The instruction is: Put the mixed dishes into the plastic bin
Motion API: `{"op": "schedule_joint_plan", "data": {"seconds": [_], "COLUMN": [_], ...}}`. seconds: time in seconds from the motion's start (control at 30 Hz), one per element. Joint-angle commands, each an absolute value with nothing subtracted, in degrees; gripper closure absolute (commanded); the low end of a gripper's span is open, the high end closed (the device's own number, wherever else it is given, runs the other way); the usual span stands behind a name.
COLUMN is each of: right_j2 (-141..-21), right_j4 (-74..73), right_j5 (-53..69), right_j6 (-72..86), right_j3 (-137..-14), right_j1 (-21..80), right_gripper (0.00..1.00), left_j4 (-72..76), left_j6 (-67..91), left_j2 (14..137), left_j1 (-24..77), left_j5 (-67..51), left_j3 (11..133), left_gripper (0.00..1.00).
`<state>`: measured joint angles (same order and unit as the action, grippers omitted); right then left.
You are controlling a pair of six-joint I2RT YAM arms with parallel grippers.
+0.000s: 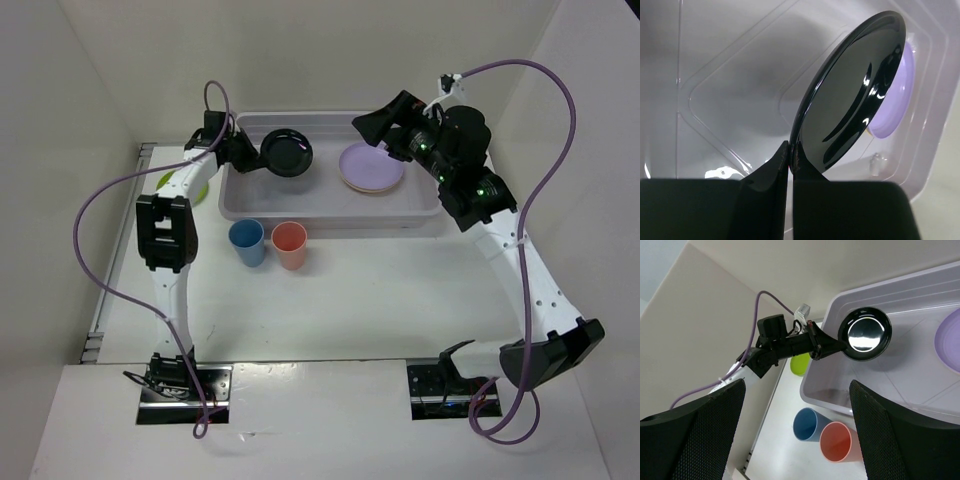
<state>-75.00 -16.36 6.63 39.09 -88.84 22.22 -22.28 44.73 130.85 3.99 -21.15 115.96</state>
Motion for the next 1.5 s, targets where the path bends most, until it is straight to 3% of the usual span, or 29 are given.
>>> {"op": "schedule_joint_plan", "data": {"seconds": [0.0, 0.33, 0.47, 0.57, 0.63, 0.8, 1.27, 1.4, 1.47], "right_j2": [-75.15, -74.62, -74.62, -74.62, -74.62, -74.62, -72.95, -72.34, -71.72], "right_j4": [-16.17, -16.7, -16.7, -16.7, -16.7, -16.7, -16.17, -16.17, -16.17], "right_j5": [5.71, 5.1, 5.1, 5.1, 5.1, 5.1, 5.63, 6.15, 6.15], "right_j6": [38.32, 38.32, 38.32, 38.32, 38.32, 38.32, 38.32, 38.32, 37.8], "right_j3": [-91.67, -91.67, -91.67, -91.67, -91.67, -91.15, -89.82, -89.3, -88.68], "right_j1": [22.76, 22.76, 22.76, 22.76, 22.76, 22.76, 22.76, 22.76, 22.76], "right_gripper": [0.11, 0.11, 0.11, 0.11, 0.11, 0.11, 0.11, 0.11, 0.11], "left_j4": [-21.88, -26.54, -26.54, -26.54, -26.54, -26.54, -22.24, -17.17, -13.03], "left_j6": [42.71, 40.87, 40.87, 40.87, 40.87, 40.87, 41.57, 42.09, 45.25], "left_j2": [131.92, 139.04, 140.18, 140.19, 140.19, 139.48, 118.05, 104.7, 96.79], "left_j1": [4.22, 4.75, 4.75, 4.75, 4.75, 4.75, 0.53, -3.94, -8.32], "left_j5": [-22.67, -22.25, -21.62, -21.62, -21.62, -22.15, -27.33, -26.81, -28.3], "left_j3": [116.89, 123.05, 123.05, 123.05, 123.05, 123.57, 114.53, 105.15, 93.2], "left_gripper": [1.0, 1.0, 0.9, 0.68, 0.61, 0.53, 0.49, 0.46, 0.46]}}
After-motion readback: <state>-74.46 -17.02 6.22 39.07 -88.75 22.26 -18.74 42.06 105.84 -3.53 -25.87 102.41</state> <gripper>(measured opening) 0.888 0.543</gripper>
